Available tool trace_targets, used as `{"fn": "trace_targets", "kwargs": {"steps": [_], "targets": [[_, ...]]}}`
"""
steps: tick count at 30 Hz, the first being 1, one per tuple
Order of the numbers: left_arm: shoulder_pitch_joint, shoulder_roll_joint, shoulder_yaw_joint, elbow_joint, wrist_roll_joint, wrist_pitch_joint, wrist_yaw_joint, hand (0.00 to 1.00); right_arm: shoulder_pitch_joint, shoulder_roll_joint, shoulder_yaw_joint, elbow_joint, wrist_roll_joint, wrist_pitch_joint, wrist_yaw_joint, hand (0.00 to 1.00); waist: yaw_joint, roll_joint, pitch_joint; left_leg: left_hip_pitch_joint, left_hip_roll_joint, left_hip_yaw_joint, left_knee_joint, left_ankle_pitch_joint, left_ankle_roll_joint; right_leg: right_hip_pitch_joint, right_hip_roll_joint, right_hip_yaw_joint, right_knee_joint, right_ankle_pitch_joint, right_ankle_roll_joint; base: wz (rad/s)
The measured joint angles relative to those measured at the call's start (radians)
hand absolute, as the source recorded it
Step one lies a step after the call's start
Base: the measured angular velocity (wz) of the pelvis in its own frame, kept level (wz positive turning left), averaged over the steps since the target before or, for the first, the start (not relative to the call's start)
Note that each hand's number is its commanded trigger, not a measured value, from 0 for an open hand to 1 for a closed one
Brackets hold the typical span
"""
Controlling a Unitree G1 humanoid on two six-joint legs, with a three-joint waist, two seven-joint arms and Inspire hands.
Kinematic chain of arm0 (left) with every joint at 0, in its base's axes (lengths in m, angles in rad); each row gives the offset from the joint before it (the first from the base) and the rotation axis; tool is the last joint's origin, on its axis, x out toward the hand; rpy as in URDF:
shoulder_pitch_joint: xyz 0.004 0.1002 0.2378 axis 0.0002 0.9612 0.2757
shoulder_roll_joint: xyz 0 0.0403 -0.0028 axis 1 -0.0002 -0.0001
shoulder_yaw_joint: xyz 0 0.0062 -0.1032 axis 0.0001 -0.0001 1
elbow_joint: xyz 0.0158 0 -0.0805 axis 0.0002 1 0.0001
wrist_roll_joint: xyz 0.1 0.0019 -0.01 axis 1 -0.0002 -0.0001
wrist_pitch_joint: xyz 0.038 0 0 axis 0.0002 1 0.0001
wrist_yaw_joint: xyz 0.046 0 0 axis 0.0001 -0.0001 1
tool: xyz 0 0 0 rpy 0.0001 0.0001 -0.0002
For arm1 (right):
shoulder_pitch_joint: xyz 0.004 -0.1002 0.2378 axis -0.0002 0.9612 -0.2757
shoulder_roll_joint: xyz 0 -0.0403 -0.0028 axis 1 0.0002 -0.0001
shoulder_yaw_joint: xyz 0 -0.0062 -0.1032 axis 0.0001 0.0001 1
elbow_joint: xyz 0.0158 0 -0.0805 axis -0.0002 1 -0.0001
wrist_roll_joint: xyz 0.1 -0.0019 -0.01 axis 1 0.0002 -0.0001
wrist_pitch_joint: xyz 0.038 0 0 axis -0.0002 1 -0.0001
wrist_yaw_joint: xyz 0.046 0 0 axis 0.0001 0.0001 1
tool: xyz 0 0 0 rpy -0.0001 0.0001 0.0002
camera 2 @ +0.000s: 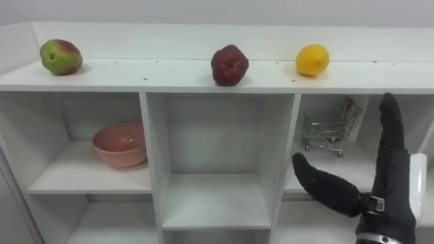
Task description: Arrange fruit in the closet
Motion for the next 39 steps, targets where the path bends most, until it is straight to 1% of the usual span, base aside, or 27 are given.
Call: {"fn": "trace_targets", "kwargs": {"steps": [3, 4, 7, 9, 10, 11, 12, 14, 16, 17, 19, 22, 25, 30, 33, 36, 39], "targets": [[-0.005, 0.001, -0.001, 0.003, 0.0, 0.0, -0.004, 0.0, -0.03, -0.018, 0.0, -0.001, -0.01, 0.0, 0.0, 0.0, 0.0, -0.002, 0.0007, 0.0, 0.0, 0.0, 0.0, 0.0, 0.0, 0.001, 0.0, 0.0, -0.002, 0.0, 0.0, 0.0], [-0.009, 0.002, 0.0, 0.005, 0.0, 0.0, -0.004, 0.0, -0.039, -0.02, 0.0, -0.001, -0.027, 0.0, 0.0, 0.0, 0.005, -0.002, 0.0022, 0.0, 0.0, 0.0, 0.0, 0.0, 0.0, 0.001, 0.0, 0.0, -0.002, 0.0, 0.0, 0.0], [-0.013, 0.003, -0.001, 0.007, 0.0, 0.0, -0.004, 0.0, -0.086, -0.023, -0.001, -0.001, -0.041, 0.0, -0.001, 0.0, 0.003, 0.001, 0.0088, 0.0, 0.0, 0.0, 0.0, 0.0, 0.0, 0.001, 0.001, 0.0, -0.002, 0.0, 0.0, 0.0], [-0.016, 0.005, -0.001, 0.008, -0.001, 0.0, -0.004, 0.0, -0.113, -0.029, -0.001, -0.002, -0.037, 0.0, -0.001, 0.0, 0.003, 0.0, 0.0097, -0.001, 0.0, -0.003, 0.0, 0.001, -0.001, 0.001, 0.001, -0.003, -0.002, 0.0, 0.0, 0.03], [-0.018, 0.007, -0.001, 0.01, -0.001, 0.0, -0.007, 0.0, -0.132, -0.036, -0.001, -0.002, -0.034, 0.0, -0.001, 0.0, 0.004, -0.001, 0.0103, -0.003, 0.0, -0.007, 0.0, 0.001, -0.001, 0.001, 0.001, -0.012, -0.003, 0.0, 0.0, 0.07], [-0.023, 0.01, -0.001, 0.01, 0.0, 0.0, -0.014, 0.0, -0.152, -0.049, -0.001, -0.001, -0.019, 0.0, 0.0, 0.0, 0.005, -0.003, 0.0111, -0.005, 0.0, -0.009, 0.0, 0.001, -0.001, 0.001, 0.0, -0.022, -0.003, 0.0, 0.0, 0.07], [-0.023, 0.012, -0.002, 0.009, 0.0, 0.0, -0.018, 0.0, -0.163, -0.056, 0.0, -0.001, -0.004, 0.0, 0.001, 0.0, 0.005, -0.005, 0.0118, -0.005, 0.0, -0.009, 0.0, 0.001, -0.001, 0.001, 0.0, -0.024, -0.003, 0.0, 0.0, 0.04], [-0.022, 0.025, -0.012, 0.004, 0.0, 0.002, -0.031, 0.0, -0.207, -0.084, 0.0, 0.003, 0.063, 0.001, 0.019, 0.0, 0.006, -0.011, 0.0134, -0.004, 0.0, -0.01, 0.0, 0.001, -0.001, 0.002, 0.001, -0.029, -0.004, 0.0, 0.0, 0.0], [-0.021, 0.033, -0.013, -0.001, 0.0, 0.005, -0.032, 0.0, -0.225, -0.102, 0.002, 0.005, 0.102, 0.003, 0.04, 0.0, 0.008, -0.017, 0.0141, -0.004, 0.0, -0.01, 0.0, 0.001, -0.001, 0.003, 0.0, -0.029, -0.004, 0.0, 0.0, 0.0], [-0.02, 0.038, -0.014, -0.007, 0.0, 0.007, -0.031, 0.0, -0.232, -0.109, 0.003, 0.009, 0.127, 0.005, 0.053, 0.0, 0.011, -0.02, 0.0155, -0.004, 0.0, -0.01, 0.0, 0.001, -0.001, 0.003, 0.0, -0.029, -0.005, 0.0, 0.0, 0.0], [-0.015, 0.041, -0.014, -0.027, 0.0, 0.011, -0.03, 0.0, -0.244, -0.11, 0.003, 0.028, 0.148, 0.005, 0.071, 0.0, 0.013, -0.025, 0.0183, -0.004, 0.0, -0.01, 0.0, 0.001, -0.001, 0.003, 0.0, -0.028, -0.005, 0.0, 0.0, 0.0], [-0.02, 0.043, -0.013, -0.034, 0.004, 0.011, -0.03, 0.0, -0.244, -0.111, 0.001, 0.052, 0.161, 0.006, 0.096, 0.0, 0.024, -0.029, 0.0176, -0.005, -0.001, -0.016, 0.003, 0.001, -0.001, 0.003, 0.0, -0.029, -0.005, 0.0, 0.0, 0.03], [-0.028, 0.044, -0.013, -0.034, 0.007, 0.011, -0.03, 0.0, -0.255, -0.132, -0.002, 0.064, 0.163, 0.007, 0.112, 0.0, 0.027, -0.03, 0.0175, -0.009, -0.002, -0.025, 0.009, 0.001, -0.001, 0.003, -0.001, -0.041, -0.005, 0.0, 0.0, 0.08], [-0.031, 0.046, -0.014, -0.033, 0.007, 0.011, -0.03, 0.0, -0.294, -0.149, -0.002, 0.085, 0.164, 0.007, 0.114, 0.0, 0.027, -0.031, 0.0168, -0.003, -0.002, -0.038, 0.01, 0.002, -0.003, 0.012, 0.0, -0.044, -0.006, 0.0, 0.0, 0.05], [-0.03, 0.051, -0.013, -0.031, 0.007, 0.01, -0.03, 0.0, -0.311, -0.151, -0.002, 0.086, 0.163, 0.007, 0.117, 0.0, 0.029, -0.042, 0.0192, -0.005, -0.002, -0.043, 0.011, 0.003, -0.005, 0.011, 0.001, -0.05, -0.006, 0.0, 0.0, 0.03], [-0.026, 0.054, -0.013, -0.029, 0.007, 0.01, -0.031, 0.0, -0.319, -0.151, -0.002, 0.088, 0.164, 0.005, 0.117, 0.0, 0.028, -0.048, 0.0164, -0.006, -0.002, -0.044, 0.012, 0.003, -0.005, 0.012, 0.001, -0.056, -0.005, 0.0, 0.0, 0.02], [-0.026, 0.064, -0.014, -0.029, 0.006, 0.006, -0.031, 0.0, -0.319, -0.153, -0.002, 0.091, 0.163, 0.005, 0.117, 0.0, 0.032, -0.057, 0.0143, -0.009, -0.002, -0.042, 0.016, 0.003, -0.005, 0.013, 0.0, -0.057, -0.005, 0.0, 0.0, 0.0]]}}
